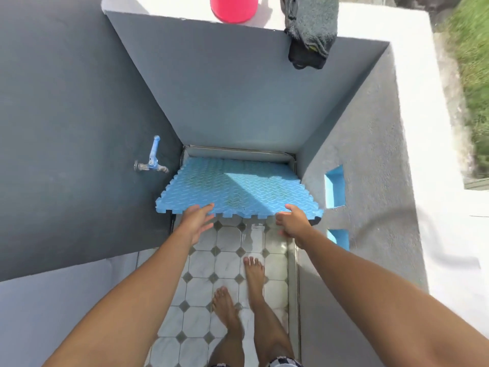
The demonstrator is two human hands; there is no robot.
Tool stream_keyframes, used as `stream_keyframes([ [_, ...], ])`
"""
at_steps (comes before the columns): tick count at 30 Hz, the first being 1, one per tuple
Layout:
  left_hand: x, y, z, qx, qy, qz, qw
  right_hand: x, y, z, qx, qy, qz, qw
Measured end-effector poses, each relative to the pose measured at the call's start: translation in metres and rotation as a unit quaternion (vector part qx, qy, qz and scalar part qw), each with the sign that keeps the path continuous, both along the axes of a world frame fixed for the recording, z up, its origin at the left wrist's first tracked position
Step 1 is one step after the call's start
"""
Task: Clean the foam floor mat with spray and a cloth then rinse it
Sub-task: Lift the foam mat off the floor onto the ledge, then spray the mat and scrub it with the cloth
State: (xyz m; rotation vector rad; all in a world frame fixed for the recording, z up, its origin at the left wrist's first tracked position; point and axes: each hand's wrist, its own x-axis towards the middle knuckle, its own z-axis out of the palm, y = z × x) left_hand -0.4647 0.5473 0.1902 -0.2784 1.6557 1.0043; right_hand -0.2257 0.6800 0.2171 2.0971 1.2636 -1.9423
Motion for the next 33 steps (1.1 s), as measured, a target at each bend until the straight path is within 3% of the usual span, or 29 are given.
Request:
stream_keyframes([
  [5,0.009,-0.004,0.071,0.033,0.067,-0.069,0.995,0.002,-0.011,0.07,-0.036,0.071,0.002,0.997],
  [7,0.004,0.009,0.102,0.057,0.109,-0.093,0.988,0.003,-0.004,0.102,-0.018,0.061,0.028,0.998],
  [10,-0.009,0.041,0.153,0.104,0.184,-0.114,0.971,0.0,0.012,0.138,0.121,0.006,0.095,0.988],
  [15,-0.037,0.119,0.234,0.165,0.311,-0.128,0.927,-0.034,0.07,0.187,0.295,-0.024,0.184,0.937],
  [22,-0.089,0.247,0.302,0.228,0.479,-0.135,0.837,-0.114,0.204,0.224,0.451,-0.022,0.177,0.874],
  [26,-0.12,0.321,0.325,0.234,0.501,-0.106,0.826,-0.145,0.269,0.224,0.524,-0.089,0.243,0.811],
  [29,-0.137,0.365,0.334,0.254,0.502,-0.111,0.819,-0.164,0.3,0.209,0.475,-0.132,0.316,0.811],
  [33,-0.147,0.395,0.341,0.336,0.468,-0.134,0.806,-0.173,0.304,0.184,0.504,-0.233,0.381,0.74],
])
